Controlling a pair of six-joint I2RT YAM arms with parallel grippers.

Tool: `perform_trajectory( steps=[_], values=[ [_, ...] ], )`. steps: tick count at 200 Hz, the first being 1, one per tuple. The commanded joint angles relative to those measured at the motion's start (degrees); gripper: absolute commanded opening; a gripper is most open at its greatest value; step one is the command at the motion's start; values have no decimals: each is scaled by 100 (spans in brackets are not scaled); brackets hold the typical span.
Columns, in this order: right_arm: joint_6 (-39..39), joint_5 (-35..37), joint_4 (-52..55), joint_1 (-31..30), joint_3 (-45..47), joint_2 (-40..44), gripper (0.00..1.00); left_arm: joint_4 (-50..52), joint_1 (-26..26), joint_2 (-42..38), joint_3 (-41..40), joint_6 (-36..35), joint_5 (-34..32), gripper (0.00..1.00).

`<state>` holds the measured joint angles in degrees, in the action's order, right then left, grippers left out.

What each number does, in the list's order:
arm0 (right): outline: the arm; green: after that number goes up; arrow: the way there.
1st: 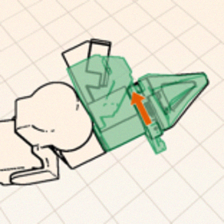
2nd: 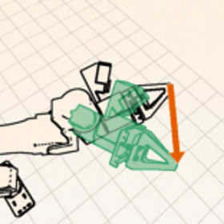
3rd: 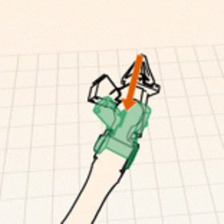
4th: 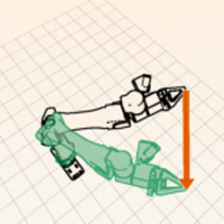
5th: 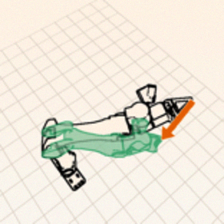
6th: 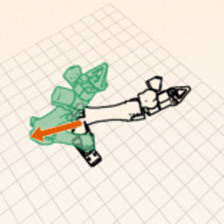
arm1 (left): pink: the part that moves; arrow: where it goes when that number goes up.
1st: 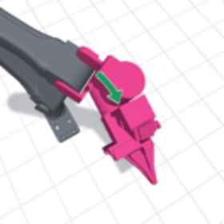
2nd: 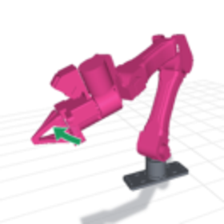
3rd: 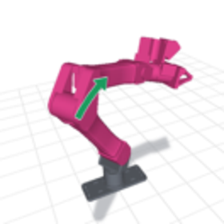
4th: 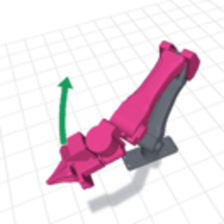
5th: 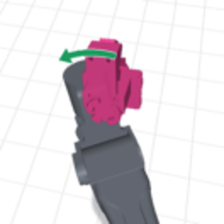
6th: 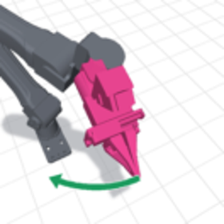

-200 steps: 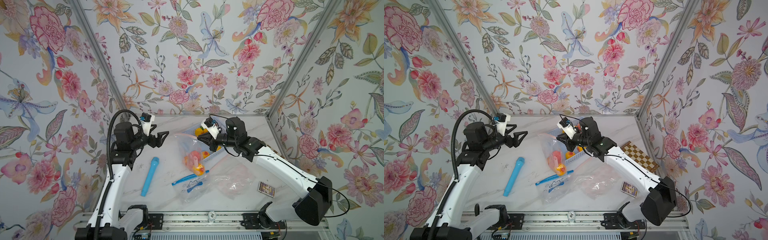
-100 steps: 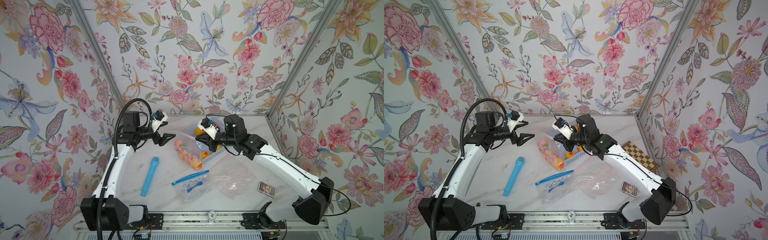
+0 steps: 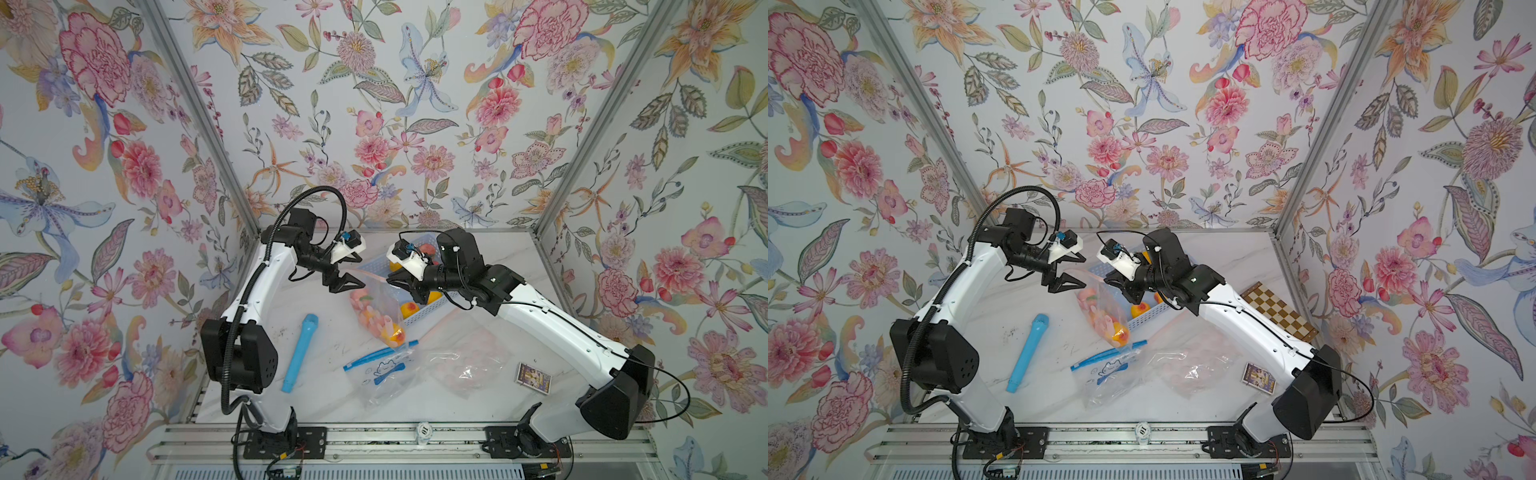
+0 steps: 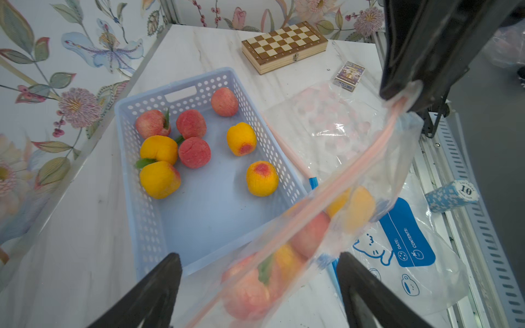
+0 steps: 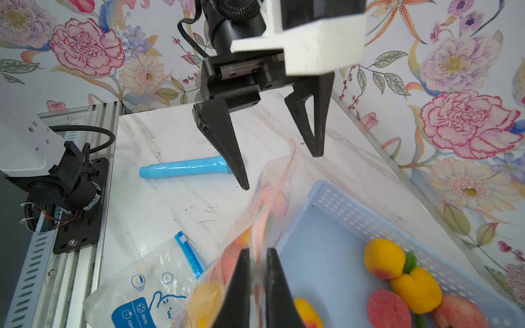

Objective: Place the peach in a zip-top bag and seal the zipper
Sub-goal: Place the zipper food storage bag at the center of the board.

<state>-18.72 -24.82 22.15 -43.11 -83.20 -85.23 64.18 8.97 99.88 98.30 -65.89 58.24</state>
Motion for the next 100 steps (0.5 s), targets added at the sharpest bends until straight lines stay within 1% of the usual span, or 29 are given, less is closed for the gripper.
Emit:
perform_trajectory(
  steps=[1, 13, 19, 28, 49, 53, 62, 70, 95, 100],
  values=[
    [-96, 13, 26, -39, -199, -33, 0, 510, 117, 140, 273, -426, 18, 87],
    [-96, 18, 26, -46, -199, -46, 0, 487, 162, 216, 316, -408, 3, 85],
    [-98, 17, 26, -44, -197, -47, 0, 481, 171, 252, 343, -397, 3, 80],
    [-105, 29, 26, -40, -195, -50, 0, 504, 177, 295, 381, -379, 19, 70],
    [-99, 77, -9, -28, -143, -33, 0, 534, 179, 315, 442, -262, -25, 35],
    [-92, 75, -16, -14, -121, -21, 0, 526, 177, 309, 452, -217, -66, 26],
    [-63, 115, -59, 0, -64, 9, 0, 480, 181, 272, 470, -54, -158, 11],
    [-31, 149, -100, 26, -3, 49, 0, 415, 176, 207, 484, 143, -276, 0],
    [151, 340, -383, 76, 279, 281, 0, 109, 175, -149, 353, 870, -670, 0],
    [209, 419, -477, 85, 351, 342, 4, 40, 176, -253, 298, 1028, -743, 0]
  ],
)
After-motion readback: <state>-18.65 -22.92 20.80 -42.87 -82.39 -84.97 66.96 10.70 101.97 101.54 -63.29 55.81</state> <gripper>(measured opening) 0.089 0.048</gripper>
